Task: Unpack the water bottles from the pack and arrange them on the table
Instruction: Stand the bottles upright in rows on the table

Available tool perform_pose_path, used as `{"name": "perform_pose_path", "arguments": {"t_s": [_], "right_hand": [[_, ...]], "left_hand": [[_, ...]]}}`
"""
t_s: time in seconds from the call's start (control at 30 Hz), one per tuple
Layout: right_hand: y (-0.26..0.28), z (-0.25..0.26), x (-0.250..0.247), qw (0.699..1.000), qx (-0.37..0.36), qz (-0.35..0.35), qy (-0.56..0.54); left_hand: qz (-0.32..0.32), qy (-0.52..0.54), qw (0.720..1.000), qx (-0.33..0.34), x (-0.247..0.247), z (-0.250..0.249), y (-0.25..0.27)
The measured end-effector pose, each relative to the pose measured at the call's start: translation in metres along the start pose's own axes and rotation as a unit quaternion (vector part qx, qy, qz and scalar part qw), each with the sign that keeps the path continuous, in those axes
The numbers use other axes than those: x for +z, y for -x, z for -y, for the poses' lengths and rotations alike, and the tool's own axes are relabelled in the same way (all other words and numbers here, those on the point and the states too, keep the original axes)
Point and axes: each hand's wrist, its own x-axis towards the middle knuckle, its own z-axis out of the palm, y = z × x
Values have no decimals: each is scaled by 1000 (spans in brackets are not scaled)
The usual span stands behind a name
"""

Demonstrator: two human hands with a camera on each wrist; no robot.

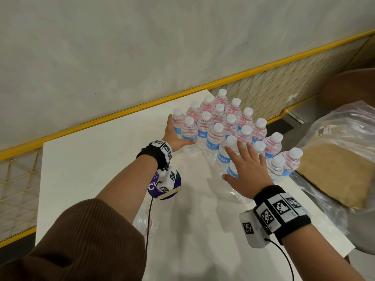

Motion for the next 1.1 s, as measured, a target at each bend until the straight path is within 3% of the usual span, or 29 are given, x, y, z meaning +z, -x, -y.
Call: {"name": "perform_pose_path", "arguments": {"t_s": [0.17,0.37,0.6,0.73,1.1], "right_hand": [[-1,0,1,1000,3,2,-2],[-1,0,-1,1000,1,6,-2],[2,3,-4,1000,3,17,-5],[0,1,-7,1000,3,24,-6],[-2,-1,-7,1000,2,29,-12]], "left_hand": [[-20,26,999,-11,4,3,-8],[-25,-14,999,-24,-1,-4,1],[-117,-121,981,96,-8,-38,19],[-25,-226,968,104,-10,-54,14],[9,-256,959,119,-21,-60,14]]}}
